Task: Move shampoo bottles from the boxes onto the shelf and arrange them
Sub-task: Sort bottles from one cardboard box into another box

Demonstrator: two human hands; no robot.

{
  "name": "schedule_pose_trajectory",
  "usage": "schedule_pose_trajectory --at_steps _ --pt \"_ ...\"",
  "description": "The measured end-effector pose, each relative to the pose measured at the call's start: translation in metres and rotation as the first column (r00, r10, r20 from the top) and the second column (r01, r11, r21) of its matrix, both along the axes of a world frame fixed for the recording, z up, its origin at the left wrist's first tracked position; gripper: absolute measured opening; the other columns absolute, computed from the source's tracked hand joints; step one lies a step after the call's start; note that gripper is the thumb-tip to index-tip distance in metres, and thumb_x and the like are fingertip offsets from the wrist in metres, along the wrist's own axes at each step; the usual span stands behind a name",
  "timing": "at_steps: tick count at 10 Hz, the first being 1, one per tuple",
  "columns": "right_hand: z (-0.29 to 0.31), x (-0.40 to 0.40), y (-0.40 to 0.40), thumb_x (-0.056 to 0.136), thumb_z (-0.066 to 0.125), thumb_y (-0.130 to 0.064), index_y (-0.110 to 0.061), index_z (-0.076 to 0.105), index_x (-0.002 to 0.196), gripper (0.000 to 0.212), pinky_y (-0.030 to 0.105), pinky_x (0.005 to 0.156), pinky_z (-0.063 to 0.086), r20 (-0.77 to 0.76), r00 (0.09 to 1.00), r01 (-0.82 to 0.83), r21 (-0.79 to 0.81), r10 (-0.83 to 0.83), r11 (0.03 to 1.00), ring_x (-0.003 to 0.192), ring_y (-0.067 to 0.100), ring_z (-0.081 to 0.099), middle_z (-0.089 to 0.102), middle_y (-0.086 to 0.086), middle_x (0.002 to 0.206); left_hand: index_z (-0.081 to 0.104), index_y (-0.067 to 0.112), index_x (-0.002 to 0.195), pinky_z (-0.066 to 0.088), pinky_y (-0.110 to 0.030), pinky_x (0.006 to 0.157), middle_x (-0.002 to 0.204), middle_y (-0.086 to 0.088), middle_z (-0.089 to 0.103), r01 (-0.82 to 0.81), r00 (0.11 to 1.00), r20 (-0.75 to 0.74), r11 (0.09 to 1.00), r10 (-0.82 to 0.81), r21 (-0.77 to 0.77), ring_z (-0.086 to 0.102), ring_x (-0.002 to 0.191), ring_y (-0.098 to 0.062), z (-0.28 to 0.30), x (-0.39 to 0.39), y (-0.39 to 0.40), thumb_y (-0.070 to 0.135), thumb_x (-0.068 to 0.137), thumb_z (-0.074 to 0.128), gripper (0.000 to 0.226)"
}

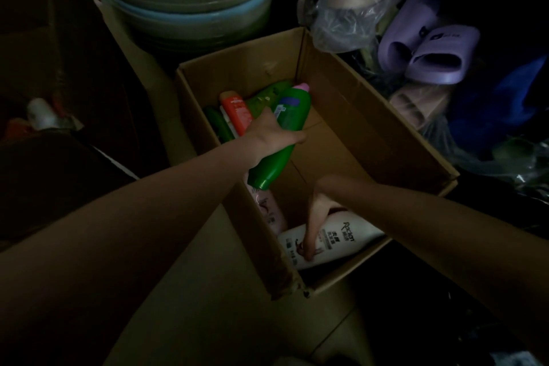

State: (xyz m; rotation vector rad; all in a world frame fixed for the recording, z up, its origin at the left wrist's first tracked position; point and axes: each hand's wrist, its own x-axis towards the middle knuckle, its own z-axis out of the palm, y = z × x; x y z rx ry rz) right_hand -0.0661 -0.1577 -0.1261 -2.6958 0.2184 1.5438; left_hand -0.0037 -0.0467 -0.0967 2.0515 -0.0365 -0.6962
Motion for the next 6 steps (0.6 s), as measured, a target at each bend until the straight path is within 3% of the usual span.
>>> schedule_pose_trajectory --at_steps 1,2,3,4,5,6 --pt "0.041 0.002 0.008 0.069 0.076 -0.052 -0.009 0.058 0.098 0.055 0.031 0.090 0.051 -0.277 0.954 0.136 0.067 -0.113 0.988 0.093 0.019 0.063 0.065 0.010 0.101 0.039 0.010 0.126 0.045 -0.029 0.084 0.111 -0.006 0.054 -0.007 0.994 0.112 0.999 0.002 0.040 0.055 0.104 -0.024 0.018 0.003 0.008 0.027 0.075 0.074 0.064" --pt "0.057 0.014 -0.010 0.051 0.089 -0.040 -0.015 0.052 0.075 0.050 0.018 0.068 0.054 -0.142 0.871 0.485 0.405 -0.471 0.775 0.059 0.003 0.064 0.064 -0.001 0.078 0.036 0.007 0.126 0.043 -0.030 0.088 0.123 -0.010 0.053 -0.071 0.945 0.326 0.990 0.029 0.118 0.053 0.114 -0.028 0.047 0.014 0.018 0.034 0.075 0.074 0.070" --pt "0.082 0.046 -0.011 0.079 0.073 -0.027 -0.007 0.062 0.111 0.039 0.036 0.083 0.052 0.235 0.853 0.293 0.522 -0.466 0.801 0.093 0.021 0.064 0.066 0.009 0.106 0.031 0.003 0.132 0.042 -0.037 0.096 0.132 -0.015 0.045 -0.144 0.847 0.528 0.983 0.062 0.116 0.047 0.121 -0.031 0.085 0.029 0.032 0.035 0.076 0.072 0.076" --pt "0.108 0.080 0.011 0.078 0.073 -0.028 0.000 0.065 0.105 0.040 0.043 0.086 0.052 0.664 0.567 0.085 0.543 -0.488 0.836 0.100 0.028 0.063 0.067 0.015 0.107 0.029 0.002 0.133 0.040 -0.037 0.096 0.135 -0.016 0.039 -0.236 0.744 0.646 0.972 0.168 0.019 0.044 0.122 -0.031 0.130 0.045 0.053 0.035 0.080 0.068 0.074" --pt "0.150 0.096 0.053 0.076 0.075 -0.028 -0.006 0.066 0.100 0.034 0.035 0.080 0.051 0.798 0.265 -0.088 0.579 -0.542 0.810 0.100 0.027 0.062 0.064 0.014 0.102 0.026 0.003 0.137 0.038 -0.035 0.099 0.137 -0.013 0.036 -0.312 0.607 0.753 0.947 0.256 -0.071 0.042 0.124 -0.028 0.176 0.060 0.090 0.037 0.082 0.065 0.075" --pt "0.185 0.104 0.104 0.074 0.075 -0.037 -0.012 0.062 0.117 0.051 0.032 0.097 0.042 0.826 0.084 -0.230 0.560 -0.557 0.796 0.117 0.028 0.047 0.050 0.012 0.118 0.019 0.007 0.143 0.032 -0.029 0.104 0.143 -0.011 0.032 -0.392 0.413 0.858 0.910 0.305 -0.134 0.035 0.131 -0.023 0.210 0.068 0.141 0.037 0.086 0.060 0.076"
